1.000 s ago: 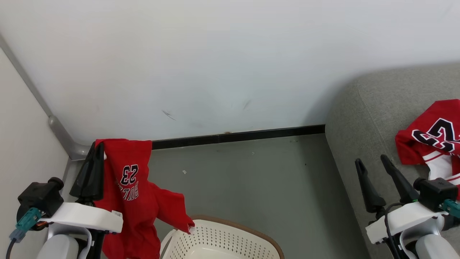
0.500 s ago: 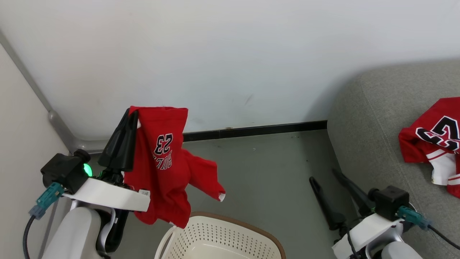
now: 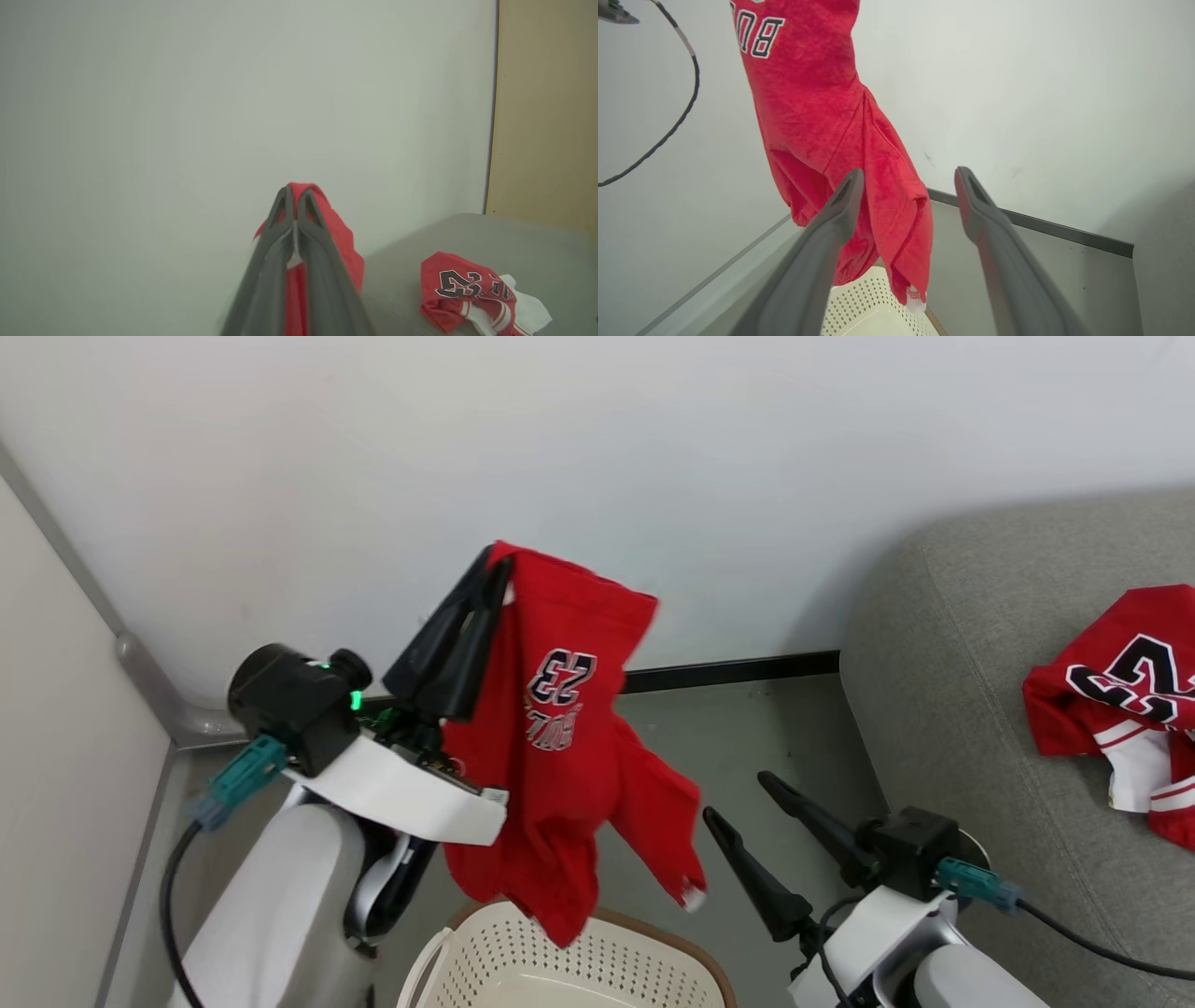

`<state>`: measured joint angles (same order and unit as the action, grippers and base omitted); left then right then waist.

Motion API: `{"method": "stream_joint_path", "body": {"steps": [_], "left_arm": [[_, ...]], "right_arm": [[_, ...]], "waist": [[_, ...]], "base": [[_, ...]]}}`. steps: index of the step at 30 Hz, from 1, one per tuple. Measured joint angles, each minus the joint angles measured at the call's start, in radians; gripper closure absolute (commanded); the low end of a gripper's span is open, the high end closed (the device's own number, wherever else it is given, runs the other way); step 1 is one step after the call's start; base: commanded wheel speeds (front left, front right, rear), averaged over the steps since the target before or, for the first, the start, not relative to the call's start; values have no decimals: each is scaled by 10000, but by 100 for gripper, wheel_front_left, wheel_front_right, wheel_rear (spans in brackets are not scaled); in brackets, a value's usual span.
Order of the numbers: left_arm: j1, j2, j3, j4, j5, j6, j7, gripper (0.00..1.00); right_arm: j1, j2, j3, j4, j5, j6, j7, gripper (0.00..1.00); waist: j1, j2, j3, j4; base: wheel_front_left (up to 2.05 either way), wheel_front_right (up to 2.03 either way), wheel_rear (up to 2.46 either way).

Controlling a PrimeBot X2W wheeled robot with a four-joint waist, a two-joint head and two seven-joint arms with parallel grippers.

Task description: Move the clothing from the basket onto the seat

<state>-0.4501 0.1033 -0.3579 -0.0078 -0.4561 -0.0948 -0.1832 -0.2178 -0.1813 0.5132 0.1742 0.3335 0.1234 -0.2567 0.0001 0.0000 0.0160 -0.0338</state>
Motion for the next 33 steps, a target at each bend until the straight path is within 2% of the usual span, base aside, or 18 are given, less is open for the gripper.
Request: {"method": "stream_joint_path", "body": {"steps": [13,20,21,22,23,33], "left_arm": [[-734,-401,-1417,-309,-6,-151,502,100],[-873,-464,-2077,-441,-33,-226,642,100],[-902,-474,-2134,-449,-73,-234,686,100],[-922,-483,-2182,-451,-88,-234,688,100],[-925,-491,-2230,-453,-88,-234,690,100],[-925,-504,-2359,-424,-196,-232,692,100]], "right_arm": [[-728,4,1210,487,274,0,2,0],[-1117,-31,1267,755,257,2,0,0],[-1177,-29,1260,780,255,2,0,48],[-1211,-29,1241,803,240,0,0,81],[-1223,-31,1233,832,240,2,0,100],[-1345,-13,1014,915,163,2,0,100]], "waist": [[0,0,-68,-102],[0,0,-123,-114],[0,0,-128,-113],[0,0,-133,-112],[0,0,-137,-111],[0,0,-188,-96]], "base": [[0,0,0],[0,0,0],[0,0,0],[0,0,0],[0,0,0],[0,0,0]]}}
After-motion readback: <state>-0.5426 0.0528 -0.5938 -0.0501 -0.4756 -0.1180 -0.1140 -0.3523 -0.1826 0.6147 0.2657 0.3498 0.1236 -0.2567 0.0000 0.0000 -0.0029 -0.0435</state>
